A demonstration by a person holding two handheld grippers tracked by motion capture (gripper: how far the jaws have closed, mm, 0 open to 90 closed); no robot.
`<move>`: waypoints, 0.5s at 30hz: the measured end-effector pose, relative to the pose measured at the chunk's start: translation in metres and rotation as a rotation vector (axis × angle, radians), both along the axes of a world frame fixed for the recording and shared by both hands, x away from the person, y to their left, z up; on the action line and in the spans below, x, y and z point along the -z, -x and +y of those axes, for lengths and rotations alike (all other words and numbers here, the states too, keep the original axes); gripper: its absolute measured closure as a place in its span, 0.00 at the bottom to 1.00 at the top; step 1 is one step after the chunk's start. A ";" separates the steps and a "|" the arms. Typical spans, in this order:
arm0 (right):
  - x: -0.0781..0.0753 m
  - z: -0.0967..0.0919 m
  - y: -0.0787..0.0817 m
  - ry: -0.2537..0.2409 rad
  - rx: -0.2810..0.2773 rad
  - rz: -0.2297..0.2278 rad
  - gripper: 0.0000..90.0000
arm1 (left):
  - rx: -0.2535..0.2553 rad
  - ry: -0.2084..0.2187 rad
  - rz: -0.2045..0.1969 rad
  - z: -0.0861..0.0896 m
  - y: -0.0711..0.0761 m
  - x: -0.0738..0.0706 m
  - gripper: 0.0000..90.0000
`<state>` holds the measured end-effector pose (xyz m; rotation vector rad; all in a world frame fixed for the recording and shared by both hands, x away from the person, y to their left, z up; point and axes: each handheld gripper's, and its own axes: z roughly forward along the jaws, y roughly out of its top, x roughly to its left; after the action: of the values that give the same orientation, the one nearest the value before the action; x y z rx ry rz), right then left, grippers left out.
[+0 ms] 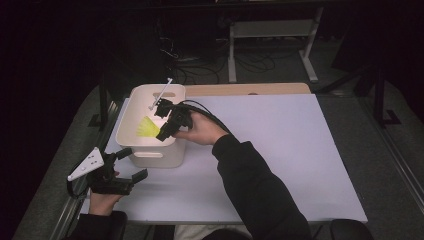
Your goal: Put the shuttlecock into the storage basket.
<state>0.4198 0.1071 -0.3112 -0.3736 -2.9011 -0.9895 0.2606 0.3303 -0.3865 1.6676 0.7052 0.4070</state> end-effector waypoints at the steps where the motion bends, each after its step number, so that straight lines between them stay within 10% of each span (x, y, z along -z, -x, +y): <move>1: 0.001 0.000 0.000 0.002 0.001 0.001 0.69 | 0.000 0.000 0.000 0.000 0.000 0.000 0.00; 15: -0.007 -0.010 -0.003 -0.006 0.048 -0.007 0.32 | 0.003 0.001 0.000 0.000 0.000 0.000 0.00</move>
<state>0.4232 0.0973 -0.3043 -0.4430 -2.9081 -1.0074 0.2602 0.3305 -0.3864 1.6675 0.7026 0.4039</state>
